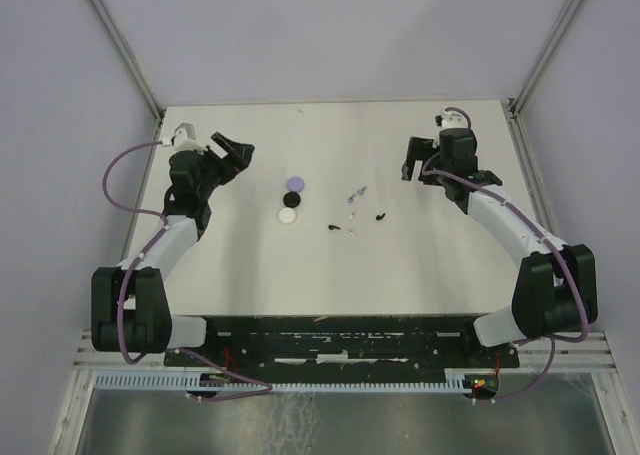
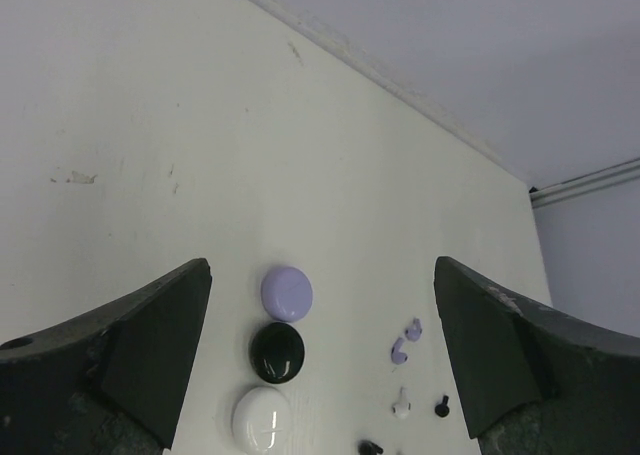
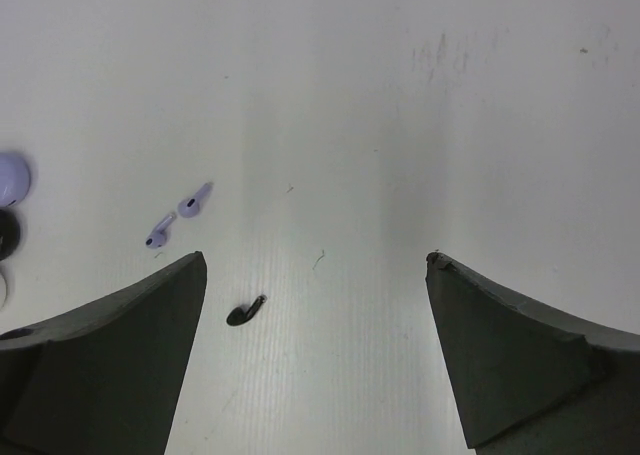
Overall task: Insert the wireless bluetooth earbuds into the charging case
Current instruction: Pick up the charging case at the center of the board.
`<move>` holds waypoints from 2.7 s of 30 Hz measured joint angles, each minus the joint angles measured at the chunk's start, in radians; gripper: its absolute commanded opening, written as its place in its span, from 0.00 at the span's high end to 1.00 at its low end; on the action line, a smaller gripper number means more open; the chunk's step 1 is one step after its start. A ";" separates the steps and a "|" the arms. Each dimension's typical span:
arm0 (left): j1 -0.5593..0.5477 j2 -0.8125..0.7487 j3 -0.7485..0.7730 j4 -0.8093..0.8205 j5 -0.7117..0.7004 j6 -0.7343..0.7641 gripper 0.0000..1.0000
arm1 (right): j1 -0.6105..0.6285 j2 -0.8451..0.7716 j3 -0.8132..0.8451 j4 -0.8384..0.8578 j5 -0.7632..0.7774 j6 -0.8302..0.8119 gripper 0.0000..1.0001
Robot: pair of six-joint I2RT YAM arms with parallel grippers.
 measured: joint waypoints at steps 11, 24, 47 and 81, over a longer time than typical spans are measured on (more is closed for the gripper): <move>-0.250 0.168 0.273 -0.265 -0.158 0.164 0.06 | 0.125 0.072 0.114 -0.091 0.006 -0.049 0.01; -0.274 0.146 0.260 -0.428 -0.317 0.176 0.01 | 0.342 0.473 0.594 -0.241 0.022 -0.077 0.01; -0.149 -0.122 0.060 -0.465 -0.364 0.128 0.01 | 0.519 0.952 1.107 -0.333 0.068 -0.103 0.04; -0.149 -0.121 0.039 -0.459 -0.371 0.128 0.02 | 0.547 1.133 1.228 -0.325 0.157 -0.049 0.21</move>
